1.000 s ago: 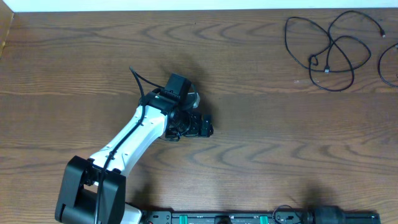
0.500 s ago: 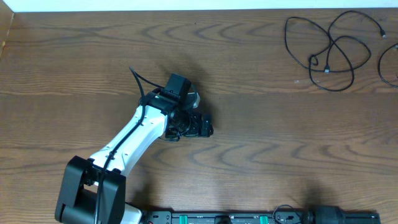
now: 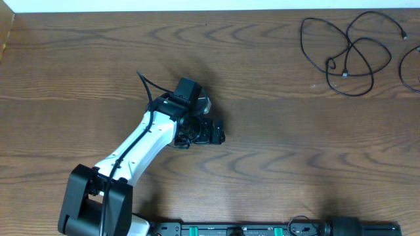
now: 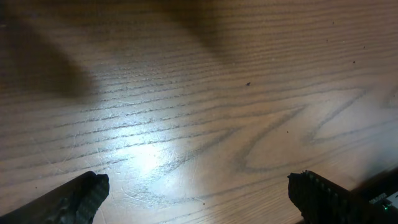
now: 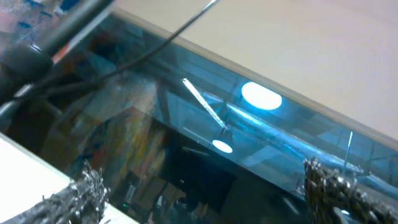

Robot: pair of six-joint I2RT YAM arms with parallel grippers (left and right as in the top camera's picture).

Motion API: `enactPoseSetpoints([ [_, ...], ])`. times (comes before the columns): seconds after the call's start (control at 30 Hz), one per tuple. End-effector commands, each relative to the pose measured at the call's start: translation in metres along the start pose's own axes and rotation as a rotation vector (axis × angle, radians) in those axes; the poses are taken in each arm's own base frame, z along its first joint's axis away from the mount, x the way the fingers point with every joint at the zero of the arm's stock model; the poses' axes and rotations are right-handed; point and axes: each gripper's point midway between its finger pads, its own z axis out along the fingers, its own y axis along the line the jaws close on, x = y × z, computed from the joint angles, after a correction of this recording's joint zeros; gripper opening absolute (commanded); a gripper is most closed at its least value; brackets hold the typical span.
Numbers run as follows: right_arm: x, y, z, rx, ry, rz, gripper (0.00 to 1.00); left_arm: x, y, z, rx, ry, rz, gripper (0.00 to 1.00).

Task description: Untangle cables

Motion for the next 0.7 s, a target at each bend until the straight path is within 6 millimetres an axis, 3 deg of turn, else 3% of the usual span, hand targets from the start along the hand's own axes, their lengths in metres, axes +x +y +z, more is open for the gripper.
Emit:
enactPoseSetpoints([
  [0.0, 0.020, 0.002, 0.007, 0.021, 0.025, -0.014, 0.99, -0.002, -0.003, -0.002, 0.007, -0.004, 0.021, 0.98],
  [0.33, 0.107, 0.023, 0.022, -0.041, 0.214, 0.068, 0.99, -0.002, -0.003, -0.002, 0.007, -0.004, 0.021, 0.98],
  [0.5, 0.167, 0.047, 0.009, -0.109, 0.421, 0.134, 0.99, -0.002, -0.003, -0.002, 0.007, -0.004, 0.021, 0.98],
  [0.67, 0.186, 0.056, 0.003, -0.142, 0.482, 0.133, 0.99, -0.002, -0.003, -0.002, 0.007, -0.004, 0.021, 0.98],
])
